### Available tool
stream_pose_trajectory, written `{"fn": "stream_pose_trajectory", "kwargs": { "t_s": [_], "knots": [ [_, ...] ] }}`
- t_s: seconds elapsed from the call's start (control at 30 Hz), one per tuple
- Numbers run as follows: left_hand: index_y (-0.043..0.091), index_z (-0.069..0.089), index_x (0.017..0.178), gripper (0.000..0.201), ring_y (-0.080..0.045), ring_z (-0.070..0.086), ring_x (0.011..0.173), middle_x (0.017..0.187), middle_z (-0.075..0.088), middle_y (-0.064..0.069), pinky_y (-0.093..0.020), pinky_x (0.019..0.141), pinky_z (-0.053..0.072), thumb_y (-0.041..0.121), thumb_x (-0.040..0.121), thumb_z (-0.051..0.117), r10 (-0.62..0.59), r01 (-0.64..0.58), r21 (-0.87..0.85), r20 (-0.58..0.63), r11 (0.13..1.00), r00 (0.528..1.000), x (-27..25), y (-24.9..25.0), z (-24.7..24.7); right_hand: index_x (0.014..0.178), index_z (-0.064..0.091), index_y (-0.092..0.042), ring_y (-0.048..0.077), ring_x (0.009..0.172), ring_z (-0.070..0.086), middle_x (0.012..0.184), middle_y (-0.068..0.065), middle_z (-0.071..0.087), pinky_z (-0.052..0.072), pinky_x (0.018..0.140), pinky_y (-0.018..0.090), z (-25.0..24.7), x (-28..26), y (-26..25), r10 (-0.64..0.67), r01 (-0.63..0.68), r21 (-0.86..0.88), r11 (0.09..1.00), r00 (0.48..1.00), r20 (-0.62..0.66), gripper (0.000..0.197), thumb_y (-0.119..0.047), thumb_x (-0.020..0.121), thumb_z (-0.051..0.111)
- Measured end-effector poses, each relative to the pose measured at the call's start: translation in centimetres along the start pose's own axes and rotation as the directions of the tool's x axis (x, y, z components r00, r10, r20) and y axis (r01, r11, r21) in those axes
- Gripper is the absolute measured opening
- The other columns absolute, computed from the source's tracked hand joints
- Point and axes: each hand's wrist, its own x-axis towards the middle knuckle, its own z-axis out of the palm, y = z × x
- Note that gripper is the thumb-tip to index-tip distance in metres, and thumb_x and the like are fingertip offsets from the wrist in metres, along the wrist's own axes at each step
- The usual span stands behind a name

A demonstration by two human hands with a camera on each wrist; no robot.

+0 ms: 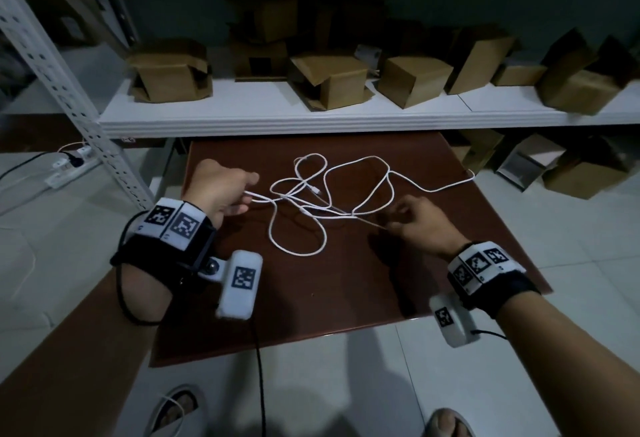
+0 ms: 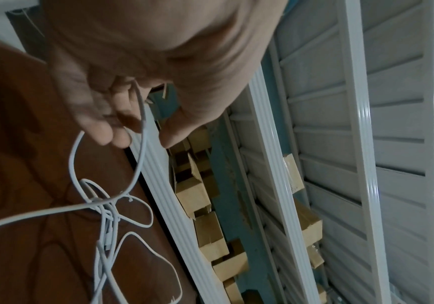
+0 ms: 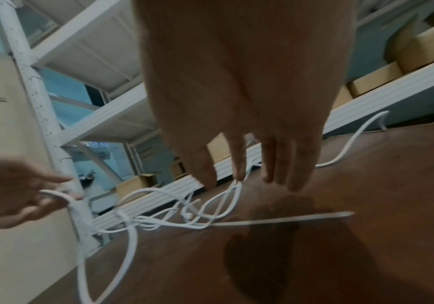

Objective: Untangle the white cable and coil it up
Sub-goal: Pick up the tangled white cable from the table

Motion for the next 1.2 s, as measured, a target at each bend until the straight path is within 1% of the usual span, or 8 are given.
{"fn": "stream_pose_trajectory", "kwargs": {
  "t_s": [0.23,0.43,0.67,0.8,0.9,1.0,1.1,1.2],
  "knots": [
    [0.000,0.072,0.099,0.011,-0.025,0.063,0.076,0.091,0.062,-0.014,-0.033,0.057,0.060,0.010,0.094,0.072,0.031,-0.030,0.452,0.006,0.892,0.999,1.2,-0.8,-2.0,0.148,0.045,-0.013,0.048,0.135,0.041,0.145,0.023,0.041,0.040,0.112,0.050,-1.8,2.5,5.0,0.214,-0.229,-0.071,0.971,0.961,-0.176,0.068,-0.026,0.088,0.074],
    [0.003,0.068,0.086,0.036,-0.023,0.062,0.081,0.085,0.063,-0.008,-0.031,0.058,0.055,0.037,0.097,0.076,-0.011,-0.008,0.494,0.035,0.870,0.999,1.0,-0.3,-2.0,0.164,0.025,-0.029,0.040,0.151,0.023,0.174,-0.006,0.017,0.032,0.118,0.054,-0.7,3.9,5.6,0.185,-0.206,-0.264,0.942,0.978,-0.100,0.081,-0.033,0.093,0.065],
    [0.001,0.070,0.094,0.050,-0.027,0.064,0.080,0.083,0.060,-0.009,-0.031,0.055,0.055,0.051,0.095,0.073,-0.026,0.003,0.475,0.042,0.880,0.999,1.2,0.1,-2.0,0.107,0.057,-0.011,0.039,0.109,0.060,0.113,0.015,0.060,0.050,0.081,0.044,-0.4,4.0,4.8,0.013,-0.085,-0.313,0.946,0.974,-0.225,0.013,-0.020,0.097,0.059],
    [0.000,0.069,0.088,0.052,-0.026,0.061,0.068,0.071,0.060,-0.011,-0.037,0.062,0.063,0.051,0.094,0.074,-0.024,-0.005,0.449,0.059,0.894,0.998,1.0,0.1,-1.1,0.104,0.061,-0.012,0.036,0.108,0.060,0.107,0.012,0.064,0.051,0.076,0.043,-0.6,2.9,3.9,-0.038,-0.040,-0.401,0.915,0.982,-0.185,0.016,-0.026,0.100,0.056],
    [0.003,0.067,0.093,0.050,-0.027,0.069,0.074,0.084,0.070,-0.012,-0.044,0.075,0.066,0.052,0.093,0.075,-0.014,-0.022,0.435,0.079,0.900,0.997,0.8,0.1,-0.6,0.107,0.064,-0.010,0.036,0.109,0.054,0.108,0.012,0.059,0.053,0.079,0.047,-2.4,2.2,3.0,-0.099,-0.023,-0.408,0.913,0.956,-0.276,0.023,-0.031,0.100,0.060],
    [0.011,0.073,0.109,0.049,-0.033,0.071,0.105,0.116,0.071,-0.016,-0.044,0.086,0.066,0.057,0.093,0.072,0.017,-0.058,0.493,0.087,0.868,0.996,-0.1,0.6,-0.3,0.107,0.069,-0.011,0.041,0.104,0.055,0.106,0.016,0.061,0.052,0.080,0.049,-5.0,1.4,1.8,-0.183,0.019,-0.393,0.919,0.904,-0.386,0.020,-0.027,0.096,0.066],
    [0.025,0.058,0.147,0.065,-0.040,0.046,0.143,0.161,0.029,-0.020,-0.044,0.120,0.042,0.060,0.093,0.069,0.032,-0.083,0.560,0.099,0.824,0.995,-1.1,1.2,0.3,0.106,0.071,-0.010,0.042,0.101,0.057,0.103,0.017,0.064,0.046,0.076,0.044,-6.6,0.3,0.0,-0.193,0.055,-0.289,0.956,0.859,-0.474,0.017,-0.018,0.094,0.064],
    [0.026,0.043,0.160,0.080,-0.044,0.035,0.151,0.167,0.016,-0.019,-0.045,0.125,0.030,0.060,0.093,0.070,0.048,-0.122,0.497,0.159,0.859,0.986,-1.8,1.8,1.3,0.105,0.072,-0.012,0.033,0.091,0.062,0.097,0.011,0.069,0.037,0.072,0.035,-7.5,-0.9,-1.9,-0.134,0.088,-0.109,0.990,0.824,-0.550,0.015,-0.013,0.095,0.061]
  ]
}}
